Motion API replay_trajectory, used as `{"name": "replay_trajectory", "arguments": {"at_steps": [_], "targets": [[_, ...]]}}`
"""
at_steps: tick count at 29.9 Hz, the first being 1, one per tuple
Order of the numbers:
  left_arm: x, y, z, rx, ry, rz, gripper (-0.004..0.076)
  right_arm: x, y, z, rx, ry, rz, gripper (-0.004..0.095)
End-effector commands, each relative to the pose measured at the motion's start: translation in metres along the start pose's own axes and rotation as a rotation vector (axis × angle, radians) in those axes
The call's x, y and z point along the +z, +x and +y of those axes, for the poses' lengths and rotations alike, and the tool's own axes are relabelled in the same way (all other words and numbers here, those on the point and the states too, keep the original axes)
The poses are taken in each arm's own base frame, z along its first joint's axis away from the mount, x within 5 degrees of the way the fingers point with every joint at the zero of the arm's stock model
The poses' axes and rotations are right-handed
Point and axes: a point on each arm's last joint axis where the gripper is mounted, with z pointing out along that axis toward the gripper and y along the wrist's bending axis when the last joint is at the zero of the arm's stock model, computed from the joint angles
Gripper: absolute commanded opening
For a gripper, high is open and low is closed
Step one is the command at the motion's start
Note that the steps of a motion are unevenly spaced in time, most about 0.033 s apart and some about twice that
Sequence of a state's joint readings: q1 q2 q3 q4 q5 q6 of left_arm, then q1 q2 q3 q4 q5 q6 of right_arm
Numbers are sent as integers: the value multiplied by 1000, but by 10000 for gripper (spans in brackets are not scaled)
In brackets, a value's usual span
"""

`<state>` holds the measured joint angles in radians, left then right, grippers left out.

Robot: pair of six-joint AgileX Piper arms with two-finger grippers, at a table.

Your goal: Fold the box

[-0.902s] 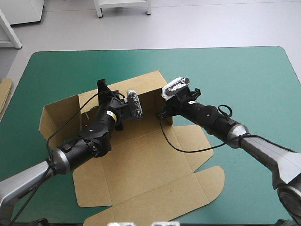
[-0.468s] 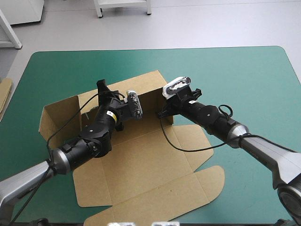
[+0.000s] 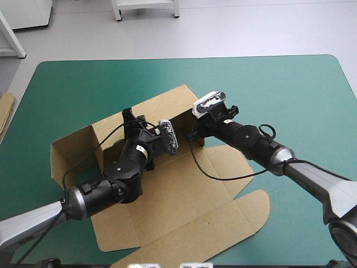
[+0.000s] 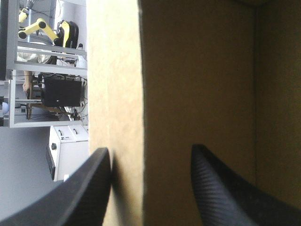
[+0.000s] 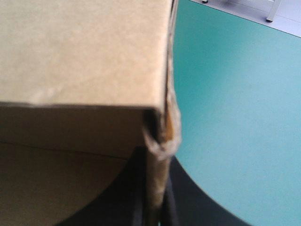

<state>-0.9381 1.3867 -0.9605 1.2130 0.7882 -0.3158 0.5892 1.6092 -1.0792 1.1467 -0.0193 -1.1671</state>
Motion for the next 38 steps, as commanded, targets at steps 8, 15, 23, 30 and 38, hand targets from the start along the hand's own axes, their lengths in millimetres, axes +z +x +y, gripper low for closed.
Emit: {"name": "replay_trajectory", "arguments": {"at_steps": [8, 15, 23, 30, 38], "targets": [[-43, -2, 20, -84, -77, -55, 378, -13, -21, -3, 1, 26, -79, -5], [-65, -6, 9, -181, -34, -45, 245, -13, -21, -3, 5, 28, -80, -5], [-95, -18, 39, -354, 95, -104, -6, -13, -21, -3, 15, 28, -80, -5], [-121, -25, 76, -502, 153, -129, -6, -13, -20, -2, 35, 2, -68, -5], [-113, 3, 135, -735, 171, -84, -5, -17, -15, -37, 141, -5, -19, 1]]}}
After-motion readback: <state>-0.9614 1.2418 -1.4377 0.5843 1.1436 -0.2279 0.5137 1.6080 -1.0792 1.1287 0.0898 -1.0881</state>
